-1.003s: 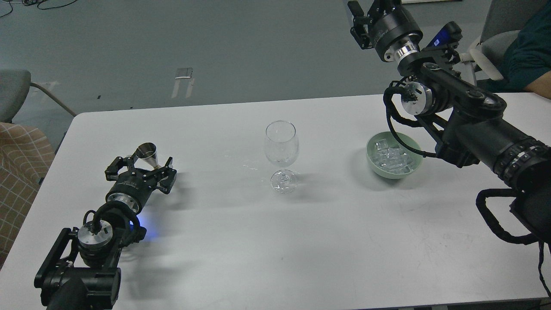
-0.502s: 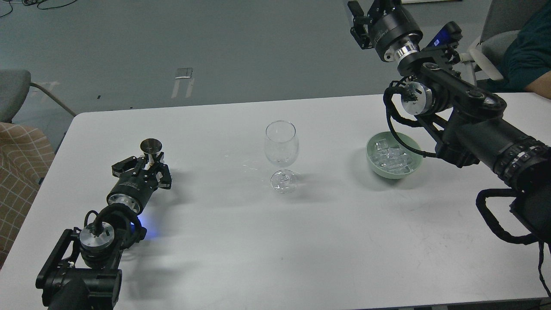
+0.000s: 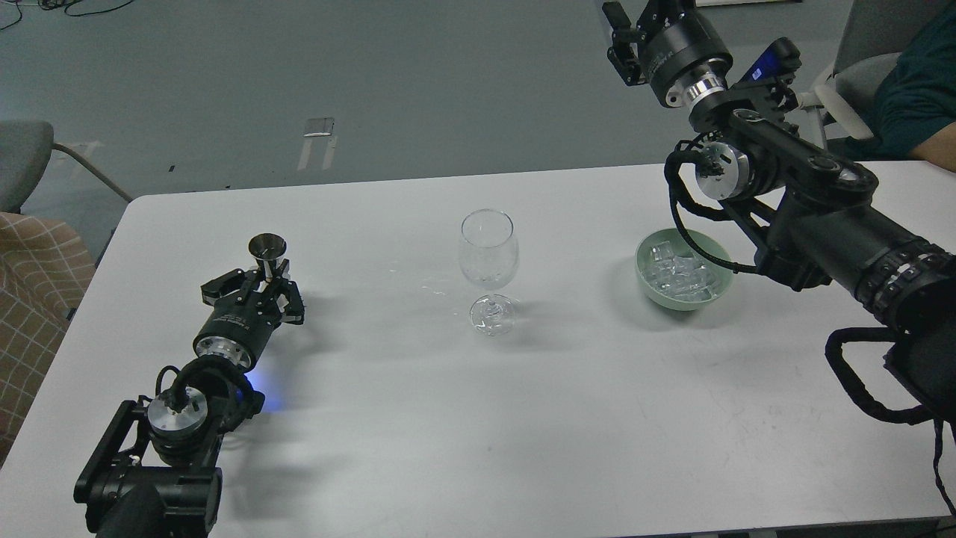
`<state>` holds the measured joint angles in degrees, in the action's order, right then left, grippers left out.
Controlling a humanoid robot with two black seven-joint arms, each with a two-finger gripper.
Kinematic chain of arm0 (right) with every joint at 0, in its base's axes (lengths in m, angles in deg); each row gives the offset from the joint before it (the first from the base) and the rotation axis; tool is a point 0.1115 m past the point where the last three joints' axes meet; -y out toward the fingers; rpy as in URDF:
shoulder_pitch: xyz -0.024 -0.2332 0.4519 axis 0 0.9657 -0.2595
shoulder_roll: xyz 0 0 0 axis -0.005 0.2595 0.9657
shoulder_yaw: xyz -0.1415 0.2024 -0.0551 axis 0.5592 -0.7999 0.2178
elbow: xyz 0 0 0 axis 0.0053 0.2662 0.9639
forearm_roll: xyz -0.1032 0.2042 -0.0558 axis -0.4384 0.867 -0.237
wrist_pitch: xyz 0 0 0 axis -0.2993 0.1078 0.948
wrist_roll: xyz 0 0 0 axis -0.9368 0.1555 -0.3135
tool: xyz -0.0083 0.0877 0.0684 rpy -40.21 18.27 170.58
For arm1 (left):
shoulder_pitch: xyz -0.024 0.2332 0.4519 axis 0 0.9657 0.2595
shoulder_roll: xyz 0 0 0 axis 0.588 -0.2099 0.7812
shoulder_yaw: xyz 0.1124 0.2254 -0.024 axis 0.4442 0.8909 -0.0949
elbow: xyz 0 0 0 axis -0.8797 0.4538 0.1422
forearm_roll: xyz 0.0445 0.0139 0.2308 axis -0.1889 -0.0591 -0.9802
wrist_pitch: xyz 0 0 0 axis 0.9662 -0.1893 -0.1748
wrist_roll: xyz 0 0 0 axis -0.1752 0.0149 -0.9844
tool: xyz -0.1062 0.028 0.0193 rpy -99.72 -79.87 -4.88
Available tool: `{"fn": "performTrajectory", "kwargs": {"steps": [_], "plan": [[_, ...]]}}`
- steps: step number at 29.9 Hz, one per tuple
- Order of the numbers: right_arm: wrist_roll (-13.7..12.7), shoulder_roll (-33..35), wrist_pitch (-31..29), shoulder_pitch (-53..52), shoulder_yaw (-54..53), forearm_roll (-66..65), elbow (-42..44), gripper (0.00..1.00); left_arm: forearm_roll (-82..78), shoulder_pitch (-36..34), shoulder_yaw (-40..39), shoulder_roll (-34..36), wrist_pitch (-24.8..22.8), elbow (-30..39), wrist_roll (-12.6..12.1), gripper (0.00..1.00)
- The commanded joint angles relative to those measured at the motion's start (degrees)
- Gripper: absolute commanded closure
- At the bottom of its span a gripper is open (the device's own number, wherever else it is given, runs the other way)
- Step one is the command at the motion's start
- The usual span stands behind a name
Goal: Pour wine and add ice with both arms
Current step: 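Carry the jigger with the left gripper up beside the wine glass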
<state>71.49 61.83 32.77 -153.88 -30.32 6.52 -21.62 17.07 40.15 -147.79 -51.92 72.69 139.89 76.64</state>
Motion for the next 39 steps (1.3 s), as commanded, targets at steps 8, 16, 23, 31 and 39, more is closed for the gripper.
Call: {"fn": "performTrajectory", "kwargs": {"steps": [8, 16, 23, 31, 39], "plan": [[0.00, 3.04, -1.14, 1.49, 0.09, 0.44, -0.09, 0.00, -0.09, 0.30, 0.69, 1.64, 6.22, 12.47, -3.25, 1.00], [0.00, 6.47, -5.53, 8.34, -0.61, 0.62, -1.14, 0.00, -0.26, 0.39, 1.13, 0.68, 11.67, 20.99, -5.28, 1.00], [0.00, 7.88, -6.07, 10.99, -1.23, 0.62, -1.84, 0.00, -1.31, 1.00, 3.24, 1.37, 16.32, 27.76, -6.51, 1.00], [0.00, 7.79, -5.98, 11.08, -1.23, 0.44, -2.37, 0.00, -4.39, 1.79, 6.92, 0.23, 23.18, 34.97, -8.09, 1.00], [0.00, 7.88, -5.98, 12.04, -1.23, 0.44, -3.16, 0.00, -7.38, 1.71, 12.64, -0.90, 26.35, 37.88, -9.76, 1.00]]}}
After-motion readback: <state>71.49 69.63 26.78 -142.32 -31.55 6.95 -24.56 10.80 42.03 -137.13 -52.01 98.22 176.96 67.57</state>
